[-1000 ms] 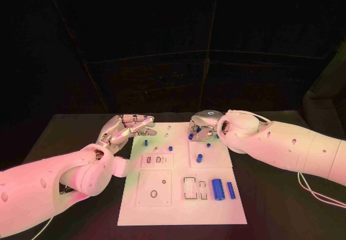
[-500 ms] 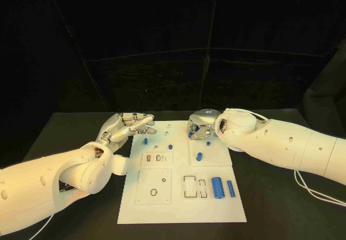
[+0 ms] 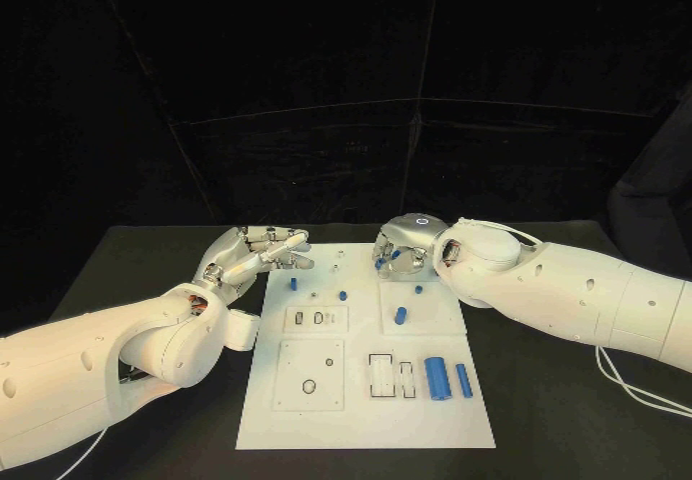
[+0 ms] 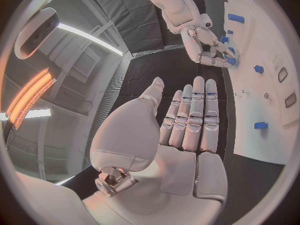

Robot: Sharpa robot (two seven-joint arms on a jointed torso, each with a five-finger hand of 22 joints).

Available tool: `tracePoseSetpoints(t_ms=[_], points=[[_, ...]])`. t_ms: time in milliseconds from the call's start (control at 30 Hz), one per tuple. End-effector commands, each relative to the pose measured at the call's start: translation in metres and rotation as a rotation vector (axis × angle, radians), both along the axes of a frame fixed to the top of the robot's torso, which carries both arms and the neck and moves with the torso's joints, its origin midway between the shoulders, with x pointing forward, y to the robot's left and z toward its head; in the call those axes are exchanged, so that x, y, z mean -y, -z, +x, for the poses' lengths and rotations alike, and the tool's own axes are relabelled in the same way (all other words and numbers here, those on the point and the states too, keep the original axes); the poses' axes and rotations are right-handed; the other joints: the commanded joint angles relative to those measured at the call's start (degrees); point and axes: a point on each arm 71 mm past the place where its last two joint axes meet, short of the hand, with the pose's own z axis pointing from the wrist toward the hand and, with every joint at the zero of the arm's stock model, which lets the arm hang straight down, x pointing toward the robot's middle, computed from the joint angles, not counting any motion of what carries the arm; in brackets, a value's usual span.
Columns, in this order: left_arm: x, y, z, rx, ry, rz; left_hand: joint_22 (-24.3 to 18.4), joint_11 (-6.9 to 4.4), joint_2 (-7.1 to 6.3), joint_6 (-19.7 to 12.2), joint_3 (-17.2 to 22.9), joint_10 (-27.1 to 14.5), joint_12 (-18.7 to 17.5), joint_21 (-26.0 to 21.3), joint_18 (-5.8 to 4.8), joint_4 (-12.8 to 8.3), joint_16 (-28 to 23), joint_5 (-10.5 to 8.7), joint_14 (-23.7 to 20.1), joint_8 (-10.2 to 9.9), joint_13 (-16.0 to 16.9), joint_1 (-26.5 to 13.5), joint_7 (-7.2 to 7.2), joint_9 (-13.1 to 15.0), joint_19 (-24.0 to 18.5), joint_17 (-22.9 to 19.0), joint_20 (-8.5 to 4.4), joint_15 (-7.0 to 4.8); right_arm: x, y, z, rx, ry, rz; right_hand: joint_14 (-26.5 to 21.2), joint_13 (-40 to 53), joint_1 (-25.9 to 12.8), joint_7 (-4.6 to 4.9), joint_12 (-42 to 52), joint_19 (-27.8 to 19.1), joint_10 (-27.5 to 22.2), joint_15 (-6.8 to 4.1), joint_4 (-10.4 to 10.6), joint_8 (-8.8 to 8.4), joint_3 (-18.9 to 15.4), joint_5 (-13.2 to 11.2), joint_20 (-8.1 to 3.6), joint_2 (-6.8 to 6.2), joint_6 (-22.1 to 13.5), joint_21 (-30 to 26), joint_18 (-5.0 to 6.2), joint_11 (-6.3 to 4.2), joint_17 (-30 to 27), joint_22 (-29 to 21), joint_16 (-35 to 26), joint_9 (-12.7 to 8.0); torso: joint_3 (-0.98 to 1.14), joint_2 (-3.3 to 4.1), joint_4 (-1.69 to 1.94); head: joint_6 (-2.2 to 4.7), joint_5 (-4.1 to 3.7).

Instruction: Assemble the parts on the task board

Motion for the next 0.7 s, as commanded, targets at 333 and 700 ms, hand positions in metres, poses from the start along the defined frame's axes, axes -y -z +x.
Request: tracePoseSetpoints(t_ms=[333,700], points=[[0.002,-0.003,0.002,0.011,0.015,-0.001,-0.10,0.25,0.31,-0.03,-0.09,-0.26,-0.48,-0.28,0.41,-0.50,-0.02,0.26,-0.03,-0.53,-0.03,0.21,0.33,-0.09,0.52,0.18,0.05,0.41,-0.024,-0.010,0.013,0.109,0.037,0.112,1.33,-0.14,-0.28,0.38,-0.30,-0.25,-0.45,-0.14,0.40,-0.64,1.89,0.54,-0.16,-0.19,-0.14,0.46,-0.70,0.38,-0.17,0.17,0.36,0.01,0.01,0.08,0.08,0.34,0.20],[0.002,-0.003,0.003,0.012,0.015,-0.001,-0.11,0.26,0.32,-0.07,-0.09,-0.32,-0.54,-0.30,0.42,-0.53,-0.02,0.26,-0.02,-0.58,-0.05,0.22,0.32,-0.10,0.55,0.22,0.05,0.41,-0.050,-0.007,0.022,0.111,0.027,0.097,1.32,-0.20,-0.67,0.59,-0.32,-0.28,-0.94,0.07,0.43,-0.90,3.00,0.78,0.01,-1.05,-0.51,0.80,-0.76,0.58,-0.01,0.58,0.67,-0.08,0.05,0.08,0.04,0.15,0.63]])
